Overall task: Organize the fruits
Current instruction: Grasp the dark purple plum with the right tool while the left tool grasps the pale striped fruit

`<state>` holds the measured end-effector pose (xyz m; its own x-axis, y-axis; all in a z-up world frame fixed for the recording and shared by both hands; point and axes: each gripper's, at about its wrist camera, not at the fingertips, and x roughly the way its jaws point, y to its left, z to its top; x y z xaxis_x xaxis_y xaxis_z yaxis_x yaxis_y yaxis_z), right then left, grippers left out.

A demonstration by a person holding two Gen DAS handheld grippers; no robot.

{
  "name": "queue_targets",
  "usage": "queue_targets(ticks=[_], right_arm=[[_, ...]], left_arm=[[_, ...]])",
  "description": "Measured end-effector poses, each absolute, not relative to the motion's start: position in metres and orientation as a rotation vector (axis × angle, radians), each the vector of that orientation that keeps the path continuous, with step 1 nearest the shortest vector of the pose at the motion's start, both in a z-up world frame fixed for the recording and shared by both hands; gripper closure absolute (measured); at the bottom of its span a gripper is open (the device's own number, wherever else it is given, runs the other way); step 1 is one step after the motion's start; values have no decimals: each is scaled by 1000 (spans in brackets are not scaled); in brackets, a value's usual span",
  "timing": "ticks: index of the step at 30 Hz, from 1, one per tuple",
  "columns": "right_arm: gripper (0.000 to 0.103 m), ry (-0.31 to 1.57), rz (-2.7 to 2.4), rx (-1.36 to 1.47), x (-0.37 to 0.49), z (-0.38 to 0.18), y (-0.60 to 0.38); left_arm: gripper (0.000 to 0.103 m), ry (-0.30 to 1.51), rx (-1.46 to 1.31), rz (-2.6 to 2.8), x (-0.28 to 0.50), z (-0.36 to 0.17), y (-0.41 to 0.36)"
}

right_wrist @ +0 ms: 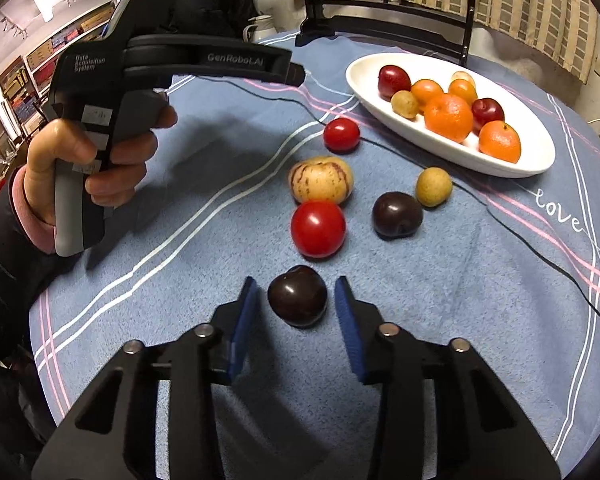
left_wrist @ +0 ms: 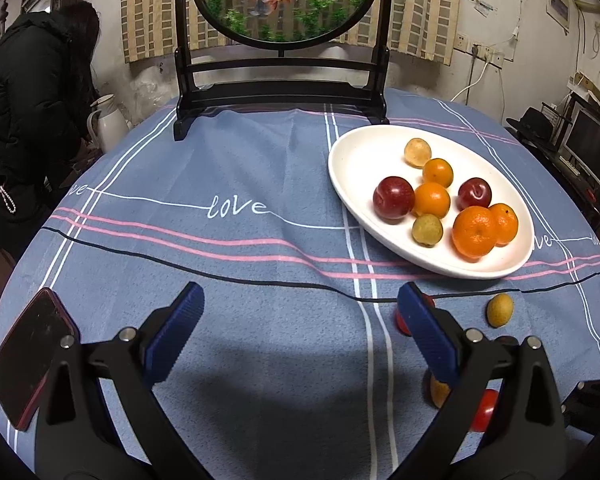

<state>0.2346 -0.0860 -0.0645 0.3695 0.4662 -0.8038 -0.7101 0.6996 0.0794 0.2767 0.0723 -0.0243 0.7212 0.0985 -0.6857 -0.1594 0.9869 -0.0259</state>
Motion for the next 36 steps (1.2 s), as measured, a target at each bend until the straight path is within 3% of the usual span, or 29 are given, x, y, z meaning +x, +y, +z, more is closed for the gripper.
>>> queue_targets(ticks=[2,10,13,16,18,19,36], right_arm=[[74,917,767,-305,235,-64,-87],[75,907,678,-61,263,-50,-129],[75,916,647,-49,266,-51,-132],[75,918,647,-62,267,-50,-129],[75,915,644,-73,266,-51,-128],[75,916,644,-74,266,-51,-128],[75,922,634,-87,265,-54,-126]], left_arm=[[4,753,-87,144,277,-25,73],[5,804,-122,-35,277,-29,59],[11,828,-96,-159,273,-30,40],[29,878,-93,-284,268,-36,25],[47,903,-75,-323,267,-41,18],[49,908,-65,-328,266,-43,16],[52,984,-133,-366,273,-60,13]])
